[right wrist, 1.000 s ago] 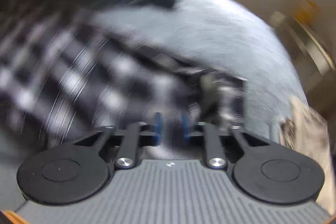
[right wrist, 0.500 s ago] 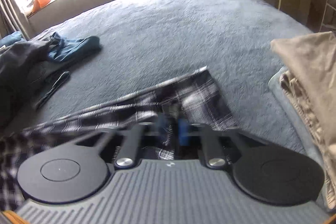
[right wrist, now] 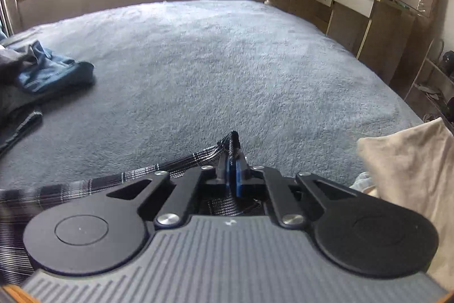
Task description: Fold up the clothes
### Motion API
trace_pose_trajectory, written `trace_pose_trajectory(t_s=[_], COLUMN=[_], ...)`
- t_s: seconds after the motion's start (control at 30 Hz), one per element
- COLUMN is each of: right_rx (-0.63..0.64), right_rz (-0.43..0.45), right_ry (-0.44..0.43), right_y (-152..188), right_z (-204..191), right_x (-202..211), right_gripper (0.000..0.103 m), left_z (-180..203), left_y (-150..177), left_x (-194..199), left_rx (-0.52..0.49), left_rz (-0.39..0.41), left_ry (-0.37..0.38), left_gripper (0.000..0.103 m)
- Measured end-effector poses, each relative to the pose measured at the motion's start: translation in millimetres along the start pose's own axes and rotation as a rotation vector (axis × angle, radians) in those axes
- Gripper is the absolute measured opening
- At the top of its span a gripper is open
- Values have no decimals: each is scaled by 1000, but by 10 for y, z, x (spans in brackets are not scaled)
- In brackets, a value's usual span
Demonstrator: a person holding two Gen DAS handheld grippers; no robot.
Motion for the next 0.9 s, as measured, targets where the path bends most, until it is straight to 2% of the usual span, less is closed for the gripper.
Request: trace_pose_trajectory(t_s=[0.2, 0.23, 0.33, 0.43, 0.47, 0.6, 0.73, 0.77, 0.87, 0.9], right_rx=[7, -1, -25, -66, -98, -119, -13, -11, -19, -45], right_rz=[-66, -63, -55, -48, -32, 19, -85, -118, -178, -170], right_ry=[43, 72, 159, 241, 226, 61, -159, -175, -64, 6], right_y=[102, 100, 96, 67, 51, 59, 377, 472, 697, 712], right_z=[-4, 42, 182, 389, 442, 422, 163, 157, 360, 516], right_x=[-316, -327, -357, -286, -204, 249, 458, 437, 243, 193], right_gripper=[4, 7, 27, 27, 27, 27, 26, 26, 25, 28], left_z=[1, 2, 4, 9, 10, 7, 1, 0, 1, 2], left_y=[5, 6, 6, 4, 3, 2, -1, -1, 1, 0], left_x=[1, 1, 1, 1, 1, -2, -4, -5, -8, -9], left_rx=[-1, -1, -1, 0, 0, 0, 0, 0, -2, -2], left_rz=[2, 2, 1, 1, 1, 1, -3, -3, -6, -8], left_ry=[0, -1, -1, -2, -2, -1, -3, -5, -10, -11], left_gripper=[94, 94, 94, 94, 94, 94, 95, 95, 95, 95])
Point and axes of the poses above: each gripper's, at about its wrist camera, not at the fingertips, and x roughly against the way its jaws point, z to its right, y to its underside, the point moved 8 cm from there along -x, roughly the way its jaws point, and after that the axes turned 3 degrees about y, right-handed, at the moved point
